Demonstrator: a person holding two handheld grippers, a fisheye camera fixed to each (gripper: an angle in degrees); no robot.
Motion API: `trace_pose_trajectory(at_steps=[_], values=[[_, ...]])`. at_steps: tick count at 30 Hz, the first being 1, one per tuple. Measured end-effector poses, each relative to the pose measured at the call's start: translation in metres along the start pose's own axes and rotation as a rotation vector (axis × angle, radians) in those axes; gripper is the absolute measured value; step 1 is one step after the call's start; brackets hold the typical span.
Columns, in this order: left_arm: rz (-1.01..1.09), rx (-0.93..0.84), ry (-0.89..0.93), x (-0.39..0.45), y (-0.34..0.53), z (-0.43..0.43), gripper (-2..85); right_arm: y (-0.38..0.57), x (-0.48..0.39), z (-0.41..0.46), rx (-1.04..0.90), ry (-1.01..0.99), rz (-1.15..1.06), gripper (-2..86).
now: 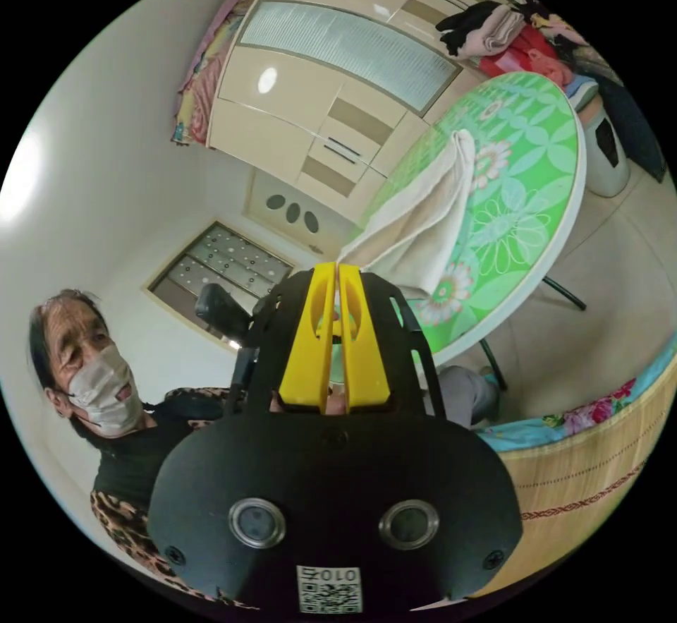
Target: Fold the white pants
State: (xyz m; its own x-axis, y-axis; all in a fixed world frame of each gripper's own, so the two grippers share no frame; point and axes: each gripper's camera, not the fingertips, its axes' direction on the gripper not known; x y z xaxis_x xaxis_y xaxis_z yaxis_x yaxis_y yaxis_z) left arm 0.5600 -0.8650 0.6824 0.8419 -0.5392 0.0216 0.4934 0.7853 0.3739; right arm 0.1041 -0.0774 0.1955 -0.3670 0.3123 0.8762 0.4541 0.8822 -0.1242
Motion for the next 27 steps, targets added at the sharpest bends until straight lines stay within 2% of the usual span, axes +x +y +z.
trace_pose_trajectory(at_steps=[2,9,12,15,17,18,20,21,23,25,27], values=[[0.007,-0.028,-0.118,0.007,-0.017,0.008,10.7,-0.007,0.004,-0.009,0.005,-0.039,0.012,3.0],[-0.034,-0.042,-0.232,-0.007,-0.053,0.004,1.6,-0.035,0.012,-0.04,0.016,-0.07,0.034,2.7],[-0.127,-0.014,-0.222,-0.056,-0.061,-0.026,0.1,-0.042,0.022,-0.057,0.101,-0.174,0.043,2.4],[-0.299,0.053,-0.219,-0.157,-0.044,-0.085,-0.3,-0.043,0.038,-0.076,0.191,-0.228,0.082,2.3],[-0.533,0.132,-0.235,-0.269,0.006,-0.16,-0.2,-0.043,0.043,-0.083,0.207,-0.17,0.109,2.3],[-0.607,0.159,-0.222,-0.298,0.026,-0.181,-0.1,-0.043,0.045,-0.084,0.206,-0.134,0.126,2.3],[-0.907,0.274,-0.167,-0.399,0.132,-0.262,0.3,-0.043,0.051,-0.085,0.205,-0.113,0.15,2.3],[-0.976,0.305,-0.168,-0.416,0.162,-0.281,0.4,-0.042,0.057,-0.084,0.21,-0.113,0.171,2.3],[-1.199,0.388,-0.256,-0.454,0.278,-0.345,1.1,-0.04,0.066,-0.081,0.219,-0.107,0.21,2.3],[-1.311,0.393,-0.333,-0.467,0.351,-0.378,2.0,-0.04,0.073,-0.072,0.215,-0.085,0.25,2.4],[-1.377,0.352,-0.321,-0.481,0.41,-0.393,2.7,-0.045,0.07,-0.061,0.18,-0.058,0.258,2.5]])
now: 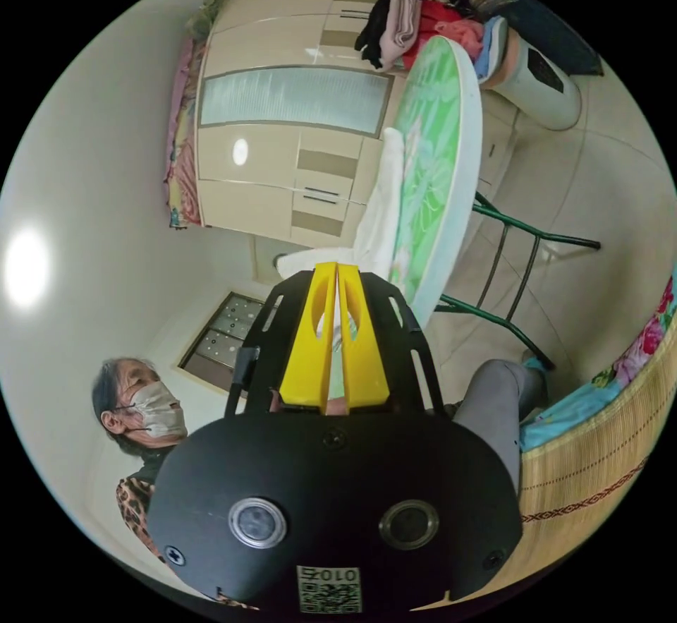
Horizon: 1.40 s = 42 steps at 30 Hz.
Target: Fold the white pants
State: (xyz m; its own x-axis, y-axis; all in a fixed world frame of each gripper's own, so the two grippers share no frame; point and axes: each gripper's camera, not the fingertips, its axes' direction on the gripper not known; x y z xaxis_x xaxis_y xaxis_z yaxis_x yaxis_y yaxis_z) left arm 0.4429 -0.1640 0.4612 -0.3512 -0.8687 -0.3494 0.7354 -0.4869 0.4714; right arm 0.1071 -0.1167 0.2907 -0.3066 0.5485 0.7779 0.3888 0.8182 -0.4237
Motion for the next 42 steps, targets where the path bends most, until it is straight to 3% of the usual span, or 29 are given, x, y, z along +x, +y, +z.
trace_pose_trajectory(at_steps=[5,11,15,17,20,22,28,32,38,42], values=[[-0.097,-0.238,-0.026,-0.101,0.003,0.031,4.0,-0.002,-0.029,0.043,-0.099,0.063,-0.024,2.7],[-0.202,-0.206,0.005,-0.145,0.009,-0.002,4.1,-0.003,-0.087,0.1,-0.21,0.138,-0.144,3.4],[-0.263,-0.247,0.034,-0.169,-0.003,-0.009,3.7,-0.001,-0.169,0.182,-0.363,0.192,-0.409,6.4],[-0.376,-0.277,0.142,-0.198,-0.004,-0.007,3.5,0.006,-0.208,0.228,-0.433,0.301,-0.529,8.6],[-0.467,-0.227,0.352,-0.224,-0.002,-0.015,3.2,0.027,-0.263,0.313,-0.529,0.607,-0.732,10.3],[-0.469,-0.176,0.393,-0.228,-0.002,-0.028,2.7,0.046,-0.286,0.379,-0.577,0.817,-0.853,9.5],[-0.43,-0.178,0.389,-0.233,-0.008,-0.065,1.3,0.103,-0.295,0.504,-0.695,1.126,-1.049,6.1],[-0.454,-0.178,0.399,-0.239,-0.006,-0.082,0.8,0.134,-0.311,0.535,-0.641,1.146,-1.13,7.0],[-0.447,-0.101,0.404,-0.222,0.003,-0.122,0.1,0.177,-0.301,0.584,-0.668,1.417,-1.285,8.7],[-0.394,-0.059,0.412,-0.194,0.006,-0.151,-0.1,0.209,-0.291,0.596,-0.528,1.64,-1.508,8.7]])
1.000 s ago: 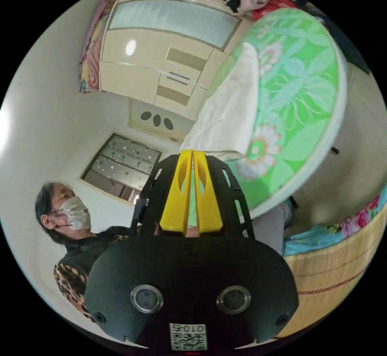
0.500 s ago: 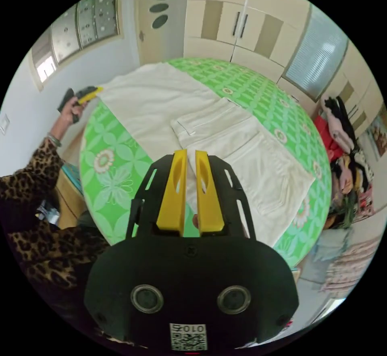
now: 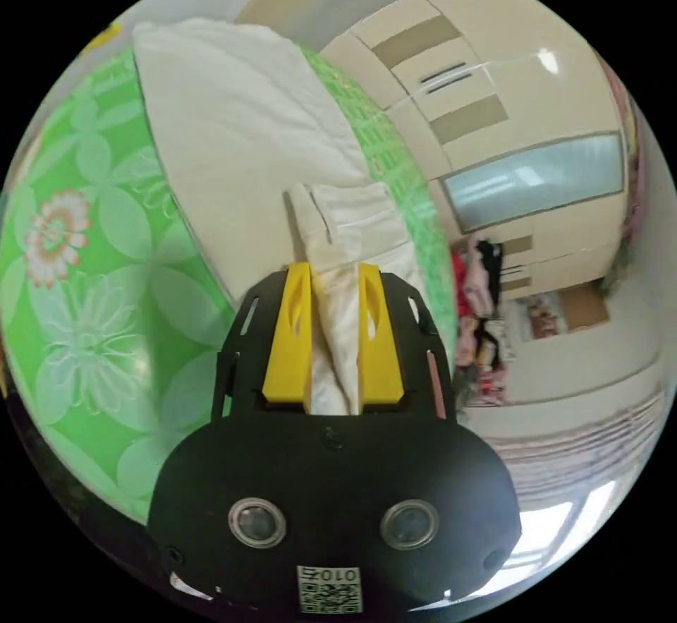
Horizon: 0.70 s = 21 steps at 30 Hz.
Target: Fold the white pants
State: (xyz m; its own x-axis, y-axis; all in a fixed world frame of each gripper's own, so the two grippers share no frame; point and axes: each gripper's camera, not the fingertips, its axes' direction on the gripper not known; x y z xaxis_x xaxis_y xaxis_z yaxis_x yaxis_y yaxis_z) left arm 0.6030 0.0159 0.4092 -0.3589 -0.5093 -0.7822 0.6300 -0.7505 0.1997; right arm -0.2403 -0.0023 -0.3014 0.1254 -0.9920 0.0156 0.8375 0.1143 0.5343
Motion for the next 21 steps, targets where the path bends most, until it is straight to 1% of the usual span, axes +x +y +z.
trace_pose_trajectory(at_steps=[5,8,10,11,13,14,16,17,18,19,20,21], values=[[0.07,-0.025,0.026,0.052,0.025,0.008,-0.1,-0.003,-0.008,0.002,-0.02,0.072,-0.049,6.1],[0.108,-0.074,0.026,0.084,0.035,0.031,-0.1,0.014,0.04,-0.006,0.045,0.063,0.06,4.2],[0.139,-0.092,0.013,0.105,0.039,0.045,-0.2,0.054,0.126,-0.014,0.099,0.051,0.278,3.5],[0.15,-0.107,0.006,0.117,0.041,0.055,-0.2,0.069,0.153,-0.012,0.104,0.027,0.341,3.4],[0.179,-0.116,0.009,0.135,0.043,0.069,-0.2,0.159,0.262,0.008,0.131,-0.163,0.621,3.3],[0.199,-0.119,0.007,0.147,0.046,0.078,-0.2,0.187,0.287,0.016,0.14,-0.215,0.695,3.3],[0.222,-0.132,-0.006,0.161,0.05,0.095,-0.2,0.303,0.362,0.066,0.136,-0.404,0.971,3.5],[0.231,-0.148,-0.017,0.168,0.054,0.109,-0.2,0.331,0.374,0.08,0.126,-0.441,1.043,3.5],[0.231,-0.16,-0.024,0.171,0.057,0.117,-0.1,0.385,0.389,0.107,0.1,-0.483,1.18,3.7],[0.223,-0.183,-0.031,0.176,0.063,0.136,-0.1,0.429,0.393,0.129,0.054,-0.468,1.278,3.9],[0.222,-0.206,-0.029,0.181,0.069,0.155,-0.1,0.446,0.392,0.139,0.019,-0.445,1.308,4.0],[0.223,-0.219,-0.029,0.184,0.073,0.164,-0.1,0.475,0.388,0.158,-0.072,-0.392,1.356,4.3]])
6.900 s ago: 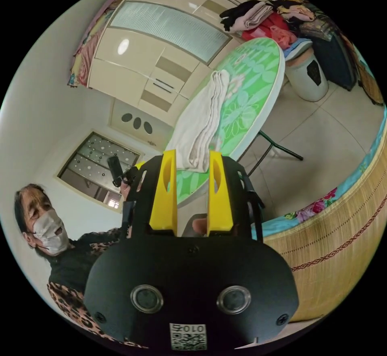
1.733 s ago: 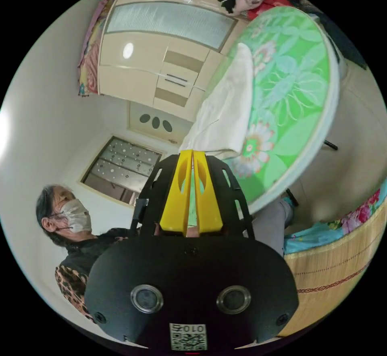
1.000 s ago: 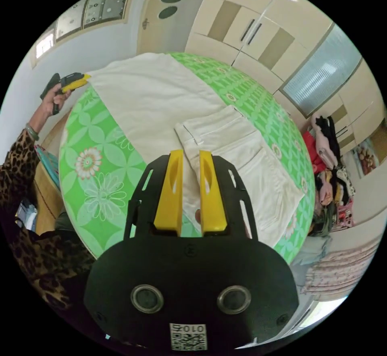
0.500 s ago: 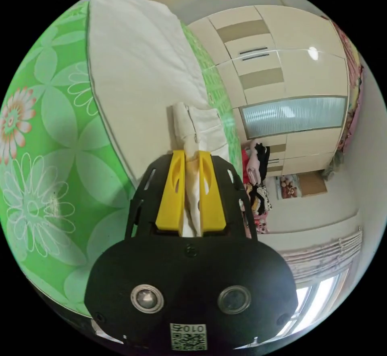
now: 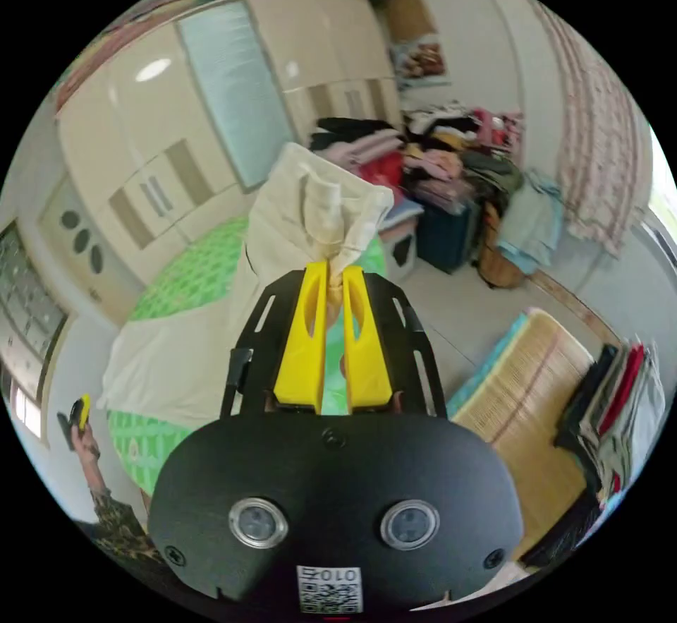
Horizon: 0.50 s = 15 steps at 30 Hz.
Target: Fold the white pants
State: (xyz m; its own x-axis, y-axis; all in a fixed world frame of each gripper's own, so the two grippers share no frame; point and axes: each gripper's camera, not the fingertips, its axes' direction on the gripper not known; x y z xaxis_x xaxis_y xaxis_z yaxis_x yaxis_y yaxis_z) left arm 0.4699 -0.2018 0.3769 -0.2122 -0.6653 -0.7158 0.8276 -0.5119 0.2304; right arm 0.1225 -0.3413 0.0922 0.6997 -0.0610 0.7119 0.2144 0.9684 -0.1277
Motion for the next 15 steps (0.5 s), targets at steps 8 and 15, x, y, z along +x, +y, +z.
trace_pose_trajectory(at_steps=[8,15], values=[[0.081,-0.187,-0.161,0.068,0.015,0.118,-0.2,0.038,0.124,0.069,-0.157,-0.004,0.171,6.2],[0.163,-0.227,-0.228,0.12,0.006,0.182,-0.2,0.065,0.073,0.006,0.214,0.017,0.029,3.6]])
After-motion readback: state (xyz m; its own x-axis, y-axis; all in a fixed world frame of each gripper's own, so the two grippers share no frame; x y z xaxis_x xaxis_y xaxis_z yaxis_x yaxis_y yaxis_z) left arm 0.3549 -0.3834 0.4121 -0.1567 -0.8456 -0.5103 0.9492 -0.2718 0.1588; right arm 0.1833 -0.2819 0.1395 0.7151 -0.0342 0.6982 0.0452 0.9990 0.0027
